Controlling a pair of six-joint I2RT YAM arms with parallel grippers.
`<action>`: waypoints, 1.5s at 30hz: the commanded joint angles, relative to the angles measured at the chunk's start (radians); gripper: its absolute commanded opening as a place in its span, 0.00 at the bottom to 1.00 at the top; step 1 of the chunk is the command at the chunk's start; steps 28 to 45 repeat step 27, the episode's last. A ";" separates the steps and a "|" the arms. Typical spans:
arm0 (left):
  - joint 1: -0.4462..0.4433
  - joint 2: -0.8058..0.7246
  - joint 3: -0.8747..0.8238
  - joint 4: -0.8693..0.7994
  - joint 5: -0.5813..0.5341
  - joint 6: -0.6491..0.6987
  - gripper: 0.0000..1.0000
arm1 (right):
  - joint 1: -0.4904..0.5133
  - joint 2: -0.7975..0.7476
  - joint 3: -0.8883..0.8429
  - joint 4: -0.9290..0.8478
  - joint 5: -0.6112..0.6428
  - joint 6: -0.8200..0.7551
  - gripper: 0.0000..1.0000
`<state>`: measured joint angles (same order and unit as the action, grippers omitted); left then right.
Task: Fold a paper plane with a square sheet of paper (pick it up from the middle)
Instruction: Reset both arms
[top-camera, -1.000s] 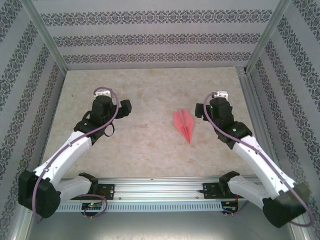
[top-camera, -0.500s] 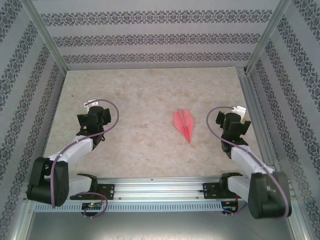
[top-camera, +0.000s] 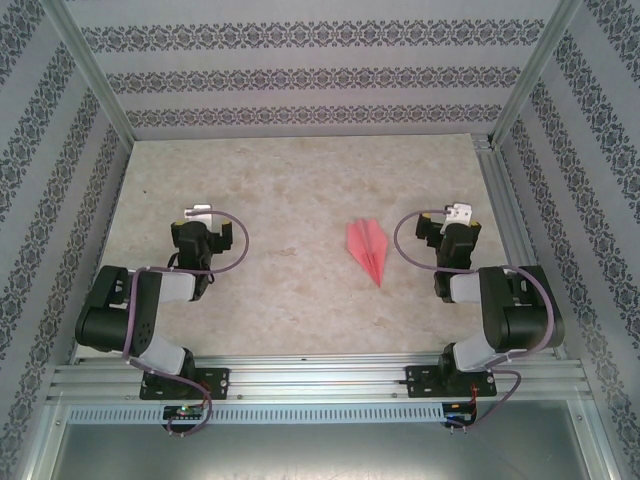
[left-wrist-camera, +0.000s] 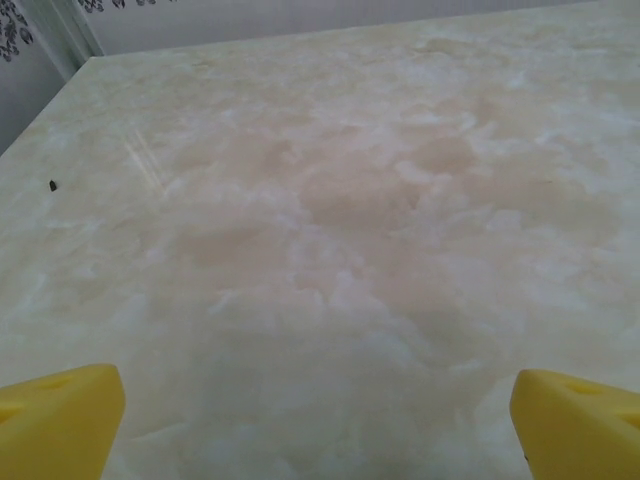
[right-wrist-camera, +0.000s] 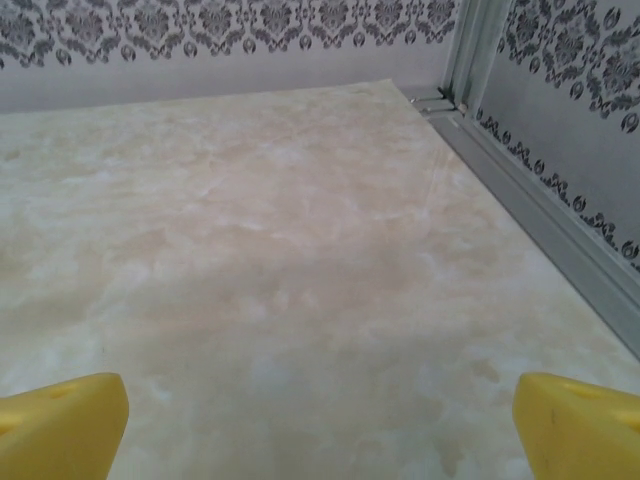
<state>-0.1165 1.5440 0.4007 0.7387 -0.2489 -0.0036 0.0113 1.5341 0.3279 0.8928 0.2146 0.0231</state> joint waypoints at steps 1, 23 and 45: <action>0.018 0.004 -0.004 0.100 0.080 0.019 1.00 | 0.021 0.008 -0.027 0.203 -0.045 -0.047 0.98; 0.043 0.018 0.020 0.081 0.181 0.030 1.00 | 0.019 0.009 -0.001 0.155 0.098 0.002 0.98; 0.044 0.016 0.016 0.088 0.183 0.033 1.00 | 0.019 0.009 -0.001 0.155 0.098 0.002 0.98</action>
